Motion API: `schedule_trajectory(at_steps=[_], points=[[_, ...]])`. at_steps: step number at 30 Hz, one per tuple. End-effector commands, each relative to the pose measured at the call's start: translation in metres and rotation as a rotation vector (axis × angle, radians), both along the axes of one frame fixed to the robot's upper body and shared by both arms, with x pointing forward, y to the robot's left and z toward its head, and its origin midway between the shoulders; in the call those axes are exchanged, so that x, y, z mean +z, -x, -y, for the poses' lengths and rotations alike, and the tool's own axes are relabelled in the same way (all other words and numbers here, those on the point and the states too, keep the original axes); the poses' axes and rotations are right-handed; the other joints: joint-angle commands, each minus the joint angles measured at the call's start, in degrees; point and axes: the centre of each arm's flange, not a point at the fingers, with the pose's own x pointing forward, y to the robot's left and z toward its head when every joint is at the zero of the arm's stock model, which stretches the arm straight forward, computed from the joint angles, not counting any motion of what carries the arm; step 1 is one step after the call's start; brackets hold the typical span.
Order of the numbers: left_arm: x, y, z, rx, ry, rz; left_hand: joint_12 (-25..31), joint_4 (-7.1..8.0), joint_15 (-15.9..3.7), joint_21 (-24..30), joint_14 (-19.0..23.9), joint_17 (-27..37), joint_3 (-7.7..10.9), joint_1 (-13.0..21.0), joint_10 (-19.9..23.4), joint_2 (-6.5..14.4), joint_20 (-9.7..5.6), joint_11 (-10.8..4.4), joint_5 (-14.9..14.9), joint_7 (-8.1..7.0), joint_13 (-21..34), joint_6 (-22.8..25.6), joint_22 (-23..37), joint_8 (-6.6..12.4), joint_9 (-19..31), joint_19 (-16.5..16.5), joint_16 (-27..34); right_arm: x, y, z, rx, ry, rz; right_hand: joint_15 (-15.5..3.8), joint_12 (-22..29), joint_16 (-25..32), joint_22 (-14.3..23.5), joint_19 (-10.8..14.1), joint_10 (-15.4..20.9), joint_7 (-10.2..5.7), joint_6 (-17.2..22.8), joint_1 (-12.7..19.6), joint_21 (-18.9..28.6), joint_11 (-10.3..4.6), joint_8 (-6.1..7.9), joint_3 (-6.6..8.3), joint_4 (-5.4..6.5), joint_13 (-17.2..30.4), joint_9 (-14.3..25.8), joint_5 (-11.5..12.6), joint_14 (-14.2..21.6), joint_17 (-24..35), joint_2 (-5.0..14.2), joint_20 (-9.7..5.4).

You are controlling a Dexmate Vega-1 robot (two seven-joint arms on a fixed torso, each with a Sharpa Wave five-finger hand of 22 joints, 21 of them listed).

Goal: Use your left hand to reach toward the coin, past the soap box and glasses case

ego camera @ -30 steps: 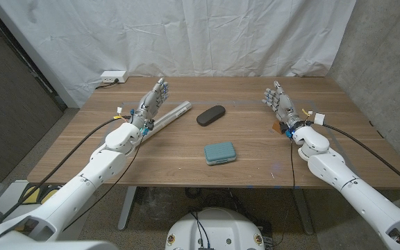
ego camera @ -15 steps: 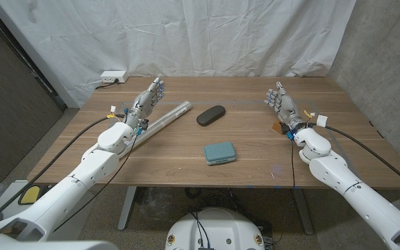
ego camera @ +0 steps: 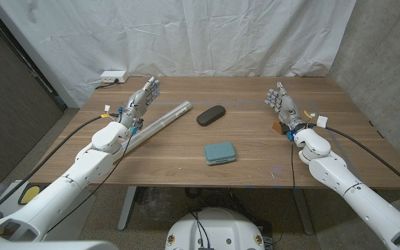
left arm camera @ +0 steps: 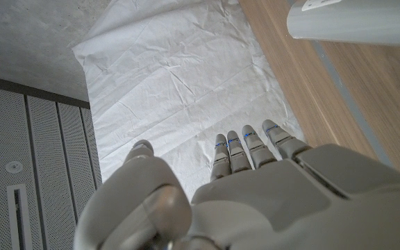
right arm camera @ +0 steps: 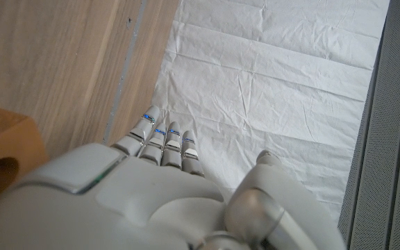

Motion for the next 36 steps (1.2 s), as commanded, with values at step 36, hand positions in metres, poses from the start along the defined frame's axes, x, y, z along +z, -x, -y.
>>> schedule_trajectory(at_steps=[36], points=[[0.008, 0.001, -0.031, 0.194, -0.098, -0.018, 0.0, -0.89, -0.26, 0.1, 1.9, 0.2, -0.29, 1.8, 1.7, 0.0, -2.85, -0.20, 0.3, -0.20, 0.2, 1.8, 0.3, 0.03, 0.2, 2.3, 0.1, 0.008, 0.007, 0.016, -0.048, -0.042, 0.011, 0.29, -0.1, 0.2, 0.4, 0.4, 0.7, 0.13, 1.1, -0.3, -1.0, 0.11, 0.49, -0.43, -0.35, 0.3, 0.1, 0.4, 0.2, 0.2, 0.60, 0.06]])
